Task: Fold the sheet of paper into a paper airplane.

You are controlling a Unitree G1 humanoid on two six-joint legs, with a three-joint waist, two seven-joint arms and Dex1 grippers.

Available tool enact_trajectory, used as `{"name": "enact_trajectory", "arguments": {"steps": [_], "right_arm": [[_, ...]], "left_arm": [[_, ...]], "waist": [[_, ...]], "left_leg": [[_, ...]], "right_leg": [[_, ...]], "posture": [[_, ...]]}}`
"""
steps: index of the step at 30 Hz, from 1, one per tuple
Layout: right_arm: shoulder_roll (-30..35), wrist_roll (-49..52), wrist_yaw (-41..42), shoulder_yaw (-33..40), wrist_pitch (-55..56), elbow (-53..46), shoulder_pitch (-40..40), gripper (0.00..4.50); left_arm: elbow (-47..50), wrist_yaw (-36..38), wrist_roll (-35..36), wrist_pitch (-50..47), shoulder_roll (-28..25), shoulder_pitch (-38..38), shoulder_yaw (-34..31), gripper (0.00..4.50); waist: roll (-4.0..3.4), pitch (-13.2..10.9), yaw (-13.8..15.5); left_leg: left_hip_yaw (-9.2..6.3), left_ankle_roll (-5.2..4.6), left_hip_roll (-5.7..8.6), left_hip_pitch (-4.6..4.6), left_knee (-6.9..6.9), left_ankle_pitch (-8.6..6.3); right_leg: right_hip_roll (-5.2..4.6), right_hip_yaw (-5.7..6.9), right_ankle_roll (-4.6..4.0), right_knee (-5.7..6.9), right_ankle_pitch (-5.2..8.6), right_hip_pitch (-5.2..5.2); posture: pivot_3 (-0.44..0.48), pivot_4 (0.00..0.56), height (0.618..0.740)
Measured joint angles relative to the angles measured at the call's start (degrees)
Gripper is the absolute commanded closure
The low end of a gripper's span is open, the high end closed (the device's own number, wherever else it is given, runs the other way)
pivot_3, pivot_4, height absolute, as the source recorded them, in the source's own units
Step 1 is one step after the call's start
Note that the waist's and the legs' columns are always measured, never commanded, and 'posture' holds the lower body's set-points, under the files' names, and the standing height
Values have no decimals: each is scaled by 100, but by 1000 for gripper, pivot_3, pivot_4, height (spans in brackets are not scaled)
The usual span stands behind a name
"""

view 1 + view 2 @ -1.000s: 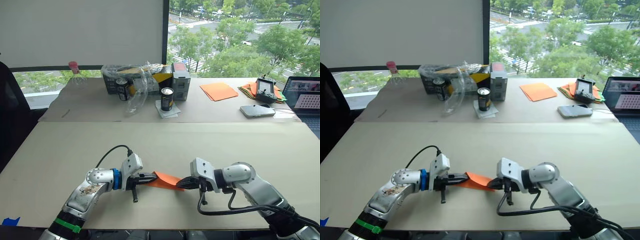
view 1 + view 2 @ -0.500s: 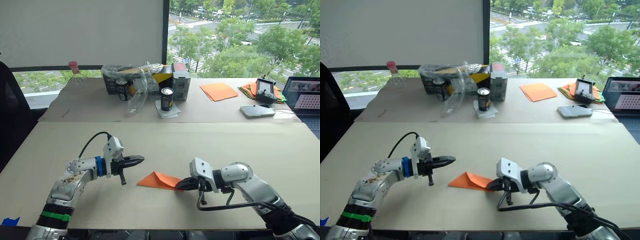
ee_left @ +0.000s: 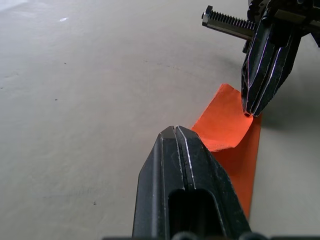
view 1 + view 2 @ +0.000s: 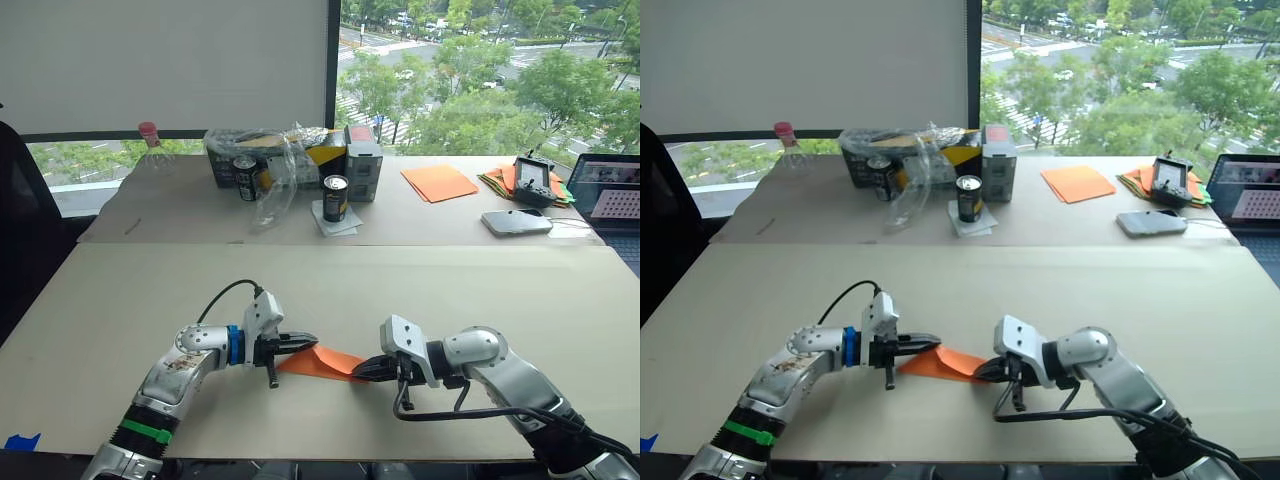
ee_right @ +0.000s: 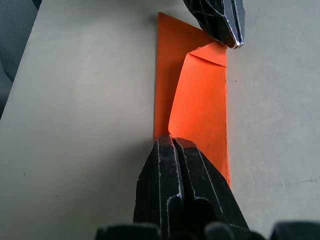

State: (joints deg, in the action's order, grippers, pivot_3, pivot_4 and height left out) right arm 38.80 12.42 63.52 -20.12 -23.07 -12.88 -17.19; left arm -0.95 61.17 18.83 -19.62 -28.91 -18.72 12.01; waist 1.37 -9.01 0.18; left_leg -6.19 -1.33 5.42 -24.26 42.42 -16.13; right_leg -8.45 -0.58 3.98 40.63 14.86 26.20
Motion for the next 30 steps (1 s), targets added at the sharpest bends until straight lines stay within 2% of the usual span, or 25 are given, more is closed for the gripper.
{"name": "enact_trajectory", "arguments": {"steps": [10, 15, 16, 17, 21, 24, 27, 30], "right_arm": [[12, -13, -70, 58, -212, -158, 69, 4480], [22, 282, -86, 182, -663, -469, 242, 3027], [68, 359, -80, 190, -774, -545, 261, 2542], [149, 404, -68, 203, -873, -630, 273, 2268], [293, 786, -156, 627, -1365, -1060, 248, 2268], [27, 1152, -402, 949, -1664, -1221, 77, 2268], [-286, 1174, -756, 982, -1703, -1164, -125, 3089], [-492, 834, -1167, 800, -1658, -740, -232, 4148]], "left_arm": [[-291, 147, -539, 723, 7, -121, 379, 4500], [-429, 155, -555, 899, 40, -151, 388, 4500], [-460, 154, -557, 922, 48, -166, 388, 4500], [-482, 153, -559, 940, 59, -170, 387, 4500], [-527, 127, -561, 965, 83, -172, 376, 4500], [-597, 54, -593, 983, 123, -223, 365, 4500], [-685, 9, -621, 983, 145, -304, 365, 4500], [-709, 6, -632, 984, 159, -327, 365, 4500]], "waist": [[1, 1, 39], [1, 1, 50], [1, 2, 50], [1, 1, 50], [1, 2, 50], [1, 1, 50], [1, 2, 47], [1, 1, 51]], "left_leg": [[0, 0, 0, 5, 0, 0], [-1, 0, 0, 4, 2, 0], [0, -1, 0, 4, 4, 0], [0, -1, 0, 3, 6, 0], [-1, -1, 0, 3, 12, 0], [-2, -1, -2, 4, 13, 1], [-1, -1, -1, 3, 12, 1], [-1, -1, 2, 2, 12, 1]], "right_leg": [[0, 0, 0, 0, 0, -6], [-1, 0, 0, 0, 0, -5], [0, -2, 1, 1, -2, -5], [0, -2, 3, 1, -3, -6], [0, -1, 6, 1, -5, -7], [1, -1, 5, 1, -5, -8], [1, -1, 5, 1, -6, -7], [0, -1, 5, 1, -6, -5]], "posture": [[0, 150, 670], [0, 150, 670], [0, 150, 670], [0, 150, 670], [0, 150, 670], [0, 150, 670], [0, 150, 670], [0, 150, 670]]}}
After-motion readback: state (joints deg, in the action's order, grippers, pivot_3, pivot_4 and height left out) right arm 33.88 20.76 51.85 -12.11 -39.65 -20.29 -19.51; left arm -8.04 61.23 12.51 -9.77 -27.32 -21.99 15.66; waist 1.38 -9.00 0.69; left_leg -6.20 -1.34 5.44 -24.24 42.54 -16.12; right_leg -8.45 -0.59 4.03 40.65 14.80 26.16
